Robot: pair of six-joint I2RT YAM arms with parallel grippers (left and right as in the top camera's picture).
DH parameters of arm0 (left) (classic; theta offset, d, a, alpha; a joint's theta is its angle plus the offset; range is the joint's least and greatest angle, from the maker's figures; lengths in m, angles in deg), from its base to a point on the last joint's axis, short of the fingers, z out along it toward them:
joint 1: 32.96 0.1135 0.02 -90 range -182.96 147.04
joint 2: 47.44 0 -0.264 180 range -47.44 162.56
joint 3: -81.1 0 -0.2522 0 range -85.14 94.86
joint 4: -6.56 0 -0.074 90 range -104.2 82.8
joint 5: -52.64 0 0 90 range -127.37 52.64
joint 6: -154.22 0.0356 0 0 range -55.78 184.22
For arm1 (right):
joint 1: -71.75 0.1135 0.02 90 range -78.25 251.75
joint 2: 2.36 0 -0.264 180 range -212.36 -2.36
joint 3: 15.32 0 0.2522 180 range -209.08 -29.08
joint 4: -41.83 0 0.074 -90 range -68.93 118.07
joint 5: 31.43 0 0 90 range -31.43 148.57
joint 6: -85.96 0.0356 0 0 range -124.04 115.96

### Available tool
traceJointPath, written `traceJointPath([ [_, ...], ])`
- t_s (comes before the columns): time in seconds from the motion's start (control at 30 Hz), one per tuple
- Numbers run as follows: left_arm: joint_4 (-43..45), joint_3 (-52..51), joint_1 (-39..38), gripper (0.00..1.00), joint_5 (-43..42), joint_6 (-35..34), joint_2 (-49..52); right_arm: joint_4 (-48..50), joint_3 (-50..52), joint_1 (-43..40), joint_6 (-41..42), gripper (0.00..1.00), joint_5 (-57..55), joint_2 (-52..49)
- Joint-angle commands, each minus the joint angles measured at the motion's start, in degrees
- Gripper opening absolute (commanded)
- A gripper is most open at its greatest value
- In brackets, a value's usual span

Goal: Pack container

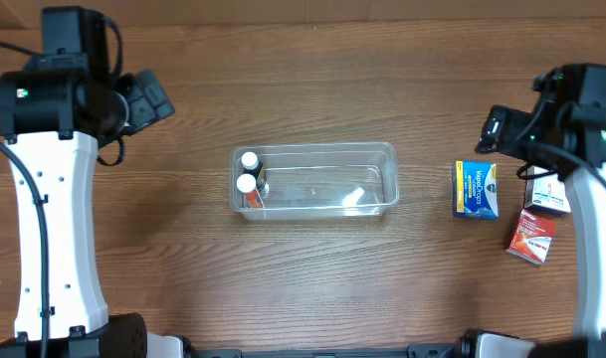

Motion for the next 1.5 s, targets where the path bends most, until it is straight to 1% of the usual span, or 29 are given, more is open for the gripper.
traceJointPath([
  [0.0,0.0,1.1,0.6,1.00,-2.6,1.6,-0.7,-0.3,-0.7,-0.4,-3.5,1.00,-0.5,-5.6],
  [0.1,0.2,1.1,0.6,1.00,-2.1,1.6,-0.7,-0.7,-0.6,-0.4,-5.2,1.00,-0.5,-9.7],
  [0.33,0.4,1.1,0.6,1.00,-2.2,2.3,-0.7,-1.4,-0.6,-0.4,-5.4,1.00,-0.5,-18.5],
  [0.5,0.4,1.1,0.6,1.00,-2.2,2.4,-0.7,-1.3,-0.5,-0.4,-5.4,1.00,-0.5,-22.0],
  [0.67,0.4,1.1,0.6,1.00,-2.2,2.4,-0.7,0.5,1.7,-0.4,-5.4,1.00,-0.5,-22.4],
  [1.17,0.4,1.1,0.6,1.00,-2.2,2.4,-0.7,10.5,11.4,-0.4,-5.4,1.00,-0.5,-22.4],
  [1.47,0.4,1.1,0.6,1.00,-2.2,2.4,-0.7,12.0,12.4,-0.4,-5.4,1.00,-0.5,-22.4],
])
